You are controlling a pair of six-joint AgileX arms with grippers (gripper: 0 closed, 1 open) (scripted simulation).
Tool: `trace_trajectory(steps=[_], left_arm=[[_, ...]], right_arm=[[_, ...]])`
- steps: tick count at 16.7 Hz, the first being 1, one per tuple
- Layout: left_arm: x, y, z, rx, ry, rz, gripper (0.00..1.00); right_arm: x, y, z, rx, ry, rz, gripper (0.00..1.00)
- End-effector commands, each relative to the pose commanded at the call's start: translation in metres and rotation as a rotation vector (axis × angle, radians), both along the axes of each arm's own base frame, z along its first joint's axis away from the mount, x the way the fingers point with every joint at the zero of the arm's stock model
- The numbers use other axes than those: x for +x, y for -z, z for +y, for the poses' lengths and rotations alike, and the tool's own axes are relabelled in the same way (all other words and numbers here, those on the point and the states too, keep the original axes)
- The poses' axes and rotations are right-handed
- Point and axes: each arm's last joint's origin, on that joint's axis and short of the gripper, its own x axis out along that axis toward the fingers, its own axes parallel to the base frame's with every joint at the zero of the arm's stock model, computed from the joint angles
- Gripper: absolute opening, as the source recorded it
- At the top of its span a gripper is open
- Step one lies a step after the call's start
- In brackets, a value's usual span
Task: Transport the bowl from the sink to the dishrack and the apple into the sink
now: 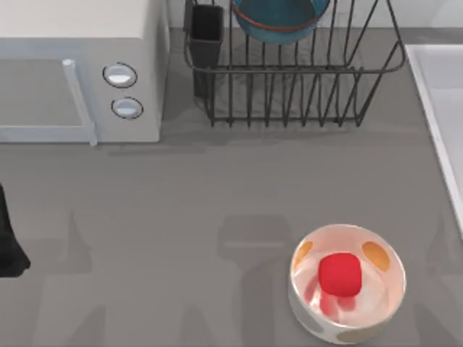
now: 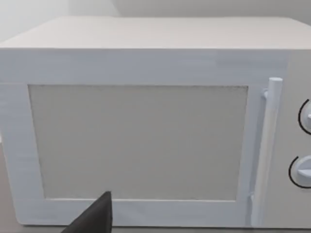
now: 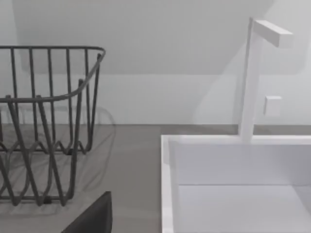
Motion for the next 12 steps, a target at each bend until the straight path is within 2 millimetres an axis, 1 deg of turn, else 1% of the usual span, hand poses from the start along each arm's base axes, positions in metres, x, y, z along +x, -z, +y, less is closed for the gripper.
trace_trajectory(steps=[3,5,7,9,12], left_arm=[[0.0,0.0,0.0,0.0,0.0,0.0,1.0],[0.0,0.0,0.0,0.0,0.0,0.0,1.0],[0.0,0.0,0.0,0.0,0.0,0.0,1.0],[0.0,0.0,0.0,0.0,0.0,0.0,1.0],[0.0,0.0,0.0,0.0,0.0,0.0,1.0]], right_arm=[[0.0,-0.004,0.003,0.019,-0.04,0.03,1.0],[0.001,-0.014,0.01,0.056,-0.111,0.103,1.0],[0.005,-0.028,0.019,0.095,-0.177,0.216,1.0],[0.013,-0.043,0.028,0.126,-0.221,0.367,1.0],[0.037,-0.067,0.044,0.157,-0.233,0.611,1.0]])
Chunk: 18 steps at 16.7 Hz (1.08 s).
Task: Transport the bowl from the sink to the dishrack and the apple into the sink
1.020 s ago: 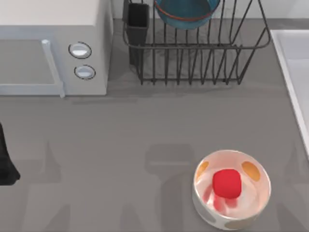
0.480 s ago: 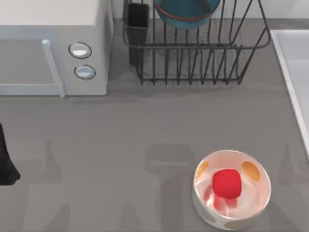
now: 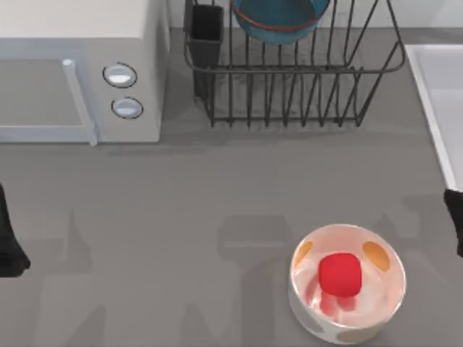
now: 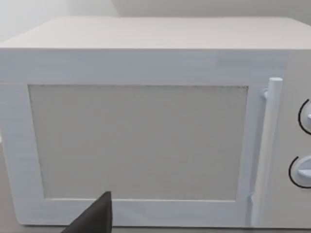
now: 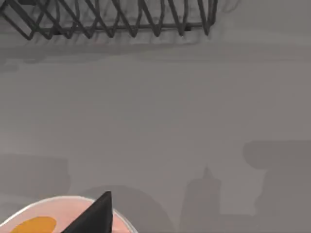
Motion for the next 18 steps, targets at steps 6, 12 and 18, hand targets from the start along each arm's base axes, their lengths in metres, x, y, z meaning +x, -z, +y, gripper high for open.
trace_trajectory(steps=[6,12,18], left_arm=[[0.0,0.0,0.0,0.0,0.0,0.0,1.0],[0.0,0.0,0.0,0.0,0.0,0.0,1.0],[0.0,0.0,0.0,0.0,0.0,0.0,1.0]], right_arm=[[0.051,-0.006,0.034,-0.017,0.086,0.409,1.0],[0.1,0.014,0.107,-0.153,0.096,0.813,1.0],[0.103,0.027,0.158,-0.277,0.065,0.951,1.0]])
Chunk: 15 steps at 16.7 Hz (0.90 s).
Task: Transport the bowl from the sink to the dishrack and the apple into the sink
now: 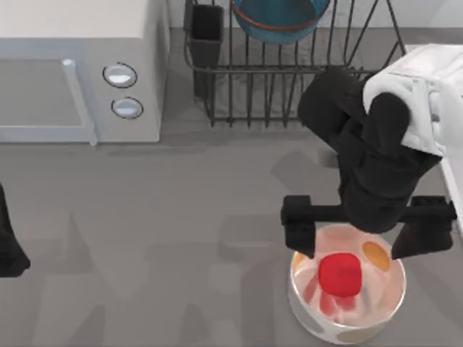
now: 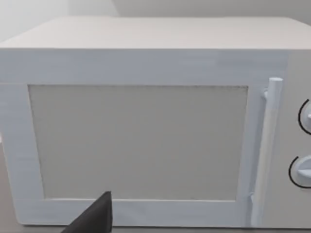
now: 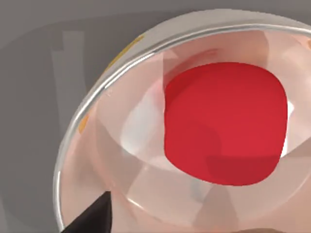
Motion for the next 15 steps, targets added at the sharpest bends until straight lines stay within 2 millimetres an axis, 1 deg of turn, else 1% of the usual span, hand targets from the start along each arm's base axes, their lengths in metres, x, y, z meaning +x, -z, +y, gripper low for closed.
trace_trajectory(steps=[5,7,10,15], left_arm=[[0.0,0.0,0.0,0.0,0.0,0.0,1.0],[0.0,0.0,0.0,0.0,0.0,0.0,1.0],[0.0,0.0,0.0,0.0,0.0,0.0,1.0],[0.0,0.0,0.0,0.0,0.0,0.0,1.0]], right_arm=[[0.0,0.0,-0.001,0.001,0.003,-0.002,1.0],[0.001,0.005,-0.001,0.0,0.003,-0.001,1.0],[0.003,0.03,0.002,-0.003,-0.002,0.0,1.0],[0.003,0.088,0.003,0.005,-0.003,-0.007,1.0]])
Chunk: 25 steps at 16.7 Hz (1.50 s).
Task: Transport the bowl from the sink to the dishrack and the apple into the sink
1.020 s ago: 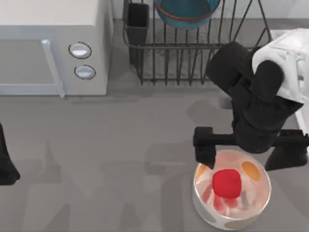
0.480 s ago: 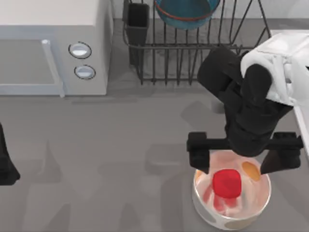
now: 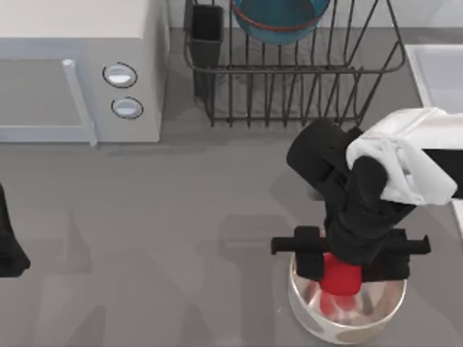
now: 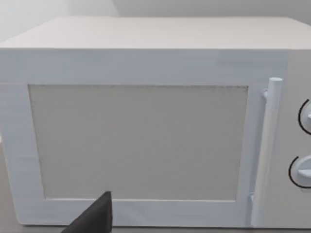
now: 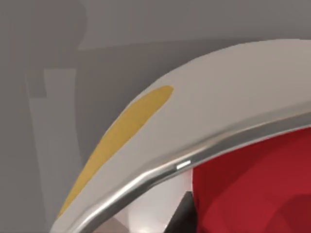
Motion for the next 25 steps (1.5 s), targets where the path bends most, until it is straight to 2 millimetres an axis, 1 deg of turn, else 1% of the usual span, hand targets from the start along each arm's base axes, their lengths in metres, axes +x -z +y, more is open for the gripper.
trace_trajectory(steps=[2,3,7,20,21,25], left_arm=[[0.0,0.0,0.0,0.0,0.0,0.0,1.0],[0.0,0.0,0.0,0.0,0.0,0.0,1.0],[0.0,0.0,0.0,0.0,0.0,0.0,1.0],[0.0,0.0,0.0,0.0,0.0,0.0,1.0],[0.0,0.0,0.0,0.0,0.0,0.0,1.0],[0.0,0.0,0.0,0.0,0.0,0.0,1.0]], right_arm=[[-0.002,0.017,-0.002,-0.003,0.002,0.004,1.0],[-0.003,0.021,-0.003,-0.005,0.003,0.006,1.0],[-0.003,0.023,-0.003,-0.006,0.003,0.007,1.0],[-0.003,0.023,-0.003,-0.006,0.003,0.007,0.02],[-0.003,0.023,-0.003,-0.006,0.003,0.007,0.0],[-0.003,0.023,-0.003,-0.006,0.003,0.007,0.0]])
